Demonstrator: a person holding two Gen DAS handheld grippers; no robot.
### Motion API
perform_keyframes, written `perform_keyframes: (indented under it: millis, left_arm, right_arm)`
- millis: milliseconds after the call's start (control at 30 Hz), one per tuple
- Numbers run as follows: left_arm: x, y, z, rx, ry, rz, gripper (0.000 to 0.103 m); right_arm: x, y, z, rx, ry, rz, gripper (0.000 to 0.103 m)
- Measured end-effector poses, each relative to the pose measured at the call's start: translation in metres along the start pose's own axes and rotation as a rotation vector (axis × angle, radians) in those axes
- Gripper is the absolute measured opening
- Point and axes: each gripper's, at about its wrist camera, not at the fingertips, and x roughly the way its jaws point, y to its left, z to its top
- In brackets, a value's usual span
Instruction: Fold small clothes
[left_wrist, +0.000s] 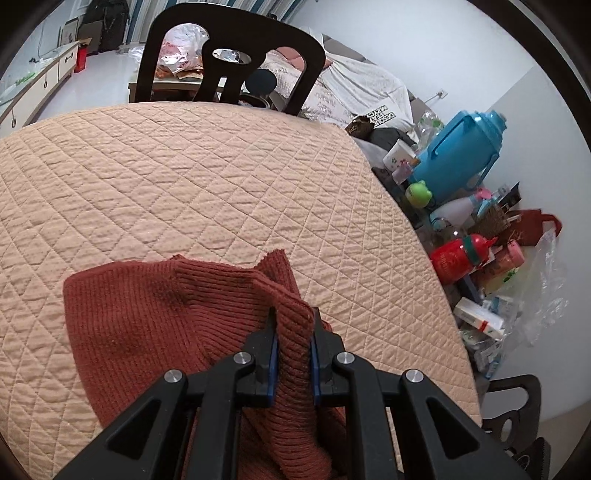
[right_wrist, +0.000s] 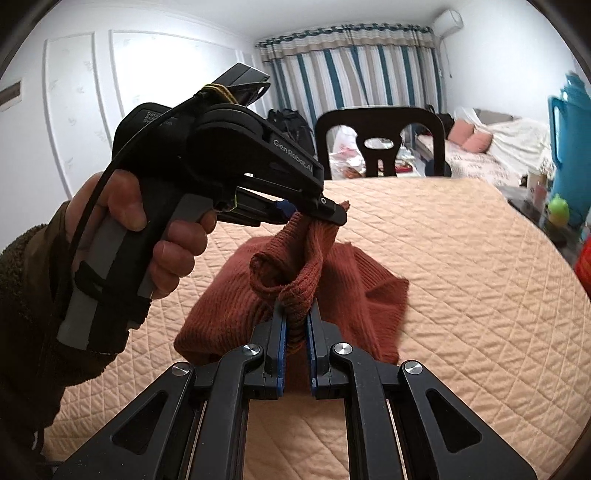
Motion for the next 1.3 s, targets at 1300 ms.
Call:
perform_keyframes:
  millis: [1300]
  left_arm:
    - [-0.045, 0.025, -0.05, 0.104, -0.081, 0.048, 0.052]
  right_arm:
    - [-0.023, -0.033, -0.007, 0.134, 0.022, -0.162, 0.021]
